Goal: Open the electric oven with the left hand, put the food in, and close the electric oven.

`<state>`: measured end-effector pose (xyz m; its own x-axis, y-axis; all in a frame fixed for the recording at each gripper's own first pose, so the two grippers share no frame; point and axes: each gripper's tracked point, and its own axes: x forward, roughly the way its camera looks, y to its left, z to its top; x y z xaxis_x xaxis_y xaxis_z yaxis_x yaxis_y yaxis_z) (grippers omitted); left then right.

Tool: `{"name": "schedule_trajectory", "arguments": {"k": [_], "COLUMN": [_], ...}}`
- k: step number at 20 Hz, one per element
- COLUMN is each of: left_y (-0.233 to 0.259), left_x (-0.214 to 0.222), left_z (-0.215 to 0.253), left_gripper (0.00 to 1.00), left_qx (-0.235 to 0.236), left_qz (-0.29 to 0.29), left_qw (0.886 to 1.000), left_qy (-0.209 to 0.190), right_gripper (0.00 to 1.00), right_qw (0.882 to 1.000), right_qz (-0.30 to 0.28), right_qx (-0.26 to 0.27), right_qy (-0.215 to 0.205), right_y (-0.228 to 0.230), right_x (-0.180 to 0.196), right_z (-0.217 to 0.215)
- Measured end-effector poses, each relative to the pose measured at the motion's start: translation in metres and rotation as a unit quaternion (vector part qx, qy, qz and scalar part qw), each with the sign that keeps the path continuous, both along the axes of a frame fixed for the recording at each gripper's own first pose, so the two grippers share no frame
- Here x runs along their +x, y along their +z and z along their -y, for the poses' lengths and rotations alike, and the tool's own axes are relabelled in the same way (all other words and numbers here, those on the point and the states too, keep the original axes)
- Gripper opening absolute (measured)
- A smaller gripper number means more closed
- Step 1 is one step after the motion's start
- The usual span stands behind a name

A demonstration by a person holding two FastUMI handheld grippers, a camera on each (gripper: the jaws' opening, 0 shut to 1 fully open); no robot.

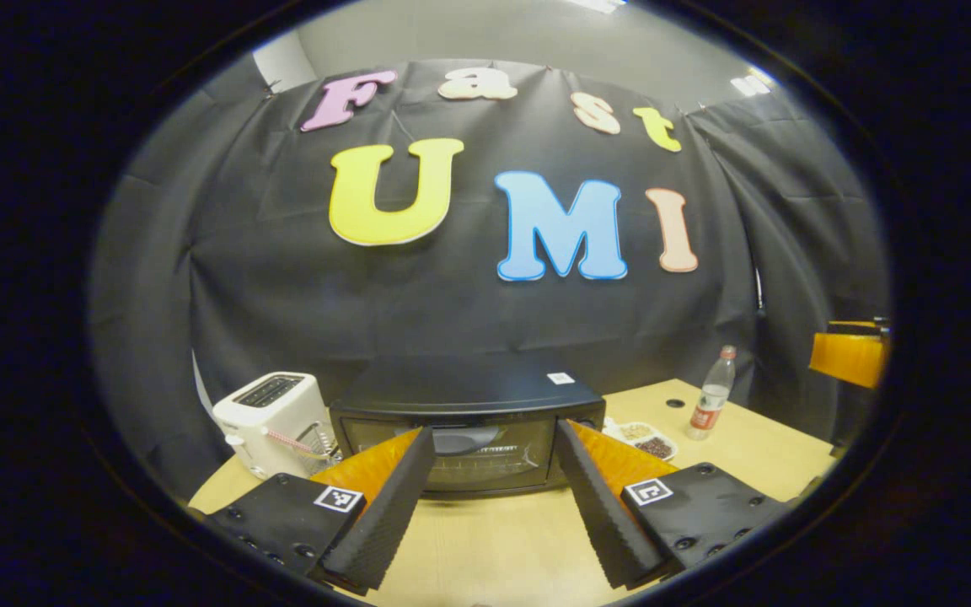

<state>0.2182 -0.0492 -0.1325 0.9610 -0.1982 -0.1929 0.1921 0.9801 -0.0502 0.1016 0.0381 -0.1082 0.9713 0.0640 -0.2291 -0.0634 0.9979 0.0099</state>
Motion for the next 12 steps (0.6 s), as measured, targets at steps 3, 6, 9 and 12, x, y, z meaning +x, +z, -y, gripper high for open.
{"name": "schedule_trajectory", "arguments": {"k": [3,6,9,12], "left_y": [0.034,0.052,0.069,0.087], "left_x": [-0.045,-0.088,-0.127,-0.162], "left_z": [0.004,0.005,0.008,0.006], "left_gripper": [1.00,0.97,0.97,1.00], "left_qx": [-0.008,0.005,0.001,-0.005], "left_qz": [0.029,0.046,0.050,0.061], "left_qw": [0.999,0.998,0.997,0.996], "left_qy": [0.023,0.048,0.065,0.069], "right_gripper": [0.98,0.98,0.97,0.98], "right_qw": [1.000,0.999,0.998,0.997], "right_qz": [0.006,0.027,0.041,0.042], "right_qx": [-0.018,-0.012,-0.007,0.011], "right_qy": [0.009,0.035,0.056,0.062], "right_y": [0.008,0.021,0.029,0.035], "right_x": [-0.021,-0.038,-0.055,-0.070], "right_z": [0.015,0.016,0.016,0.011]}}
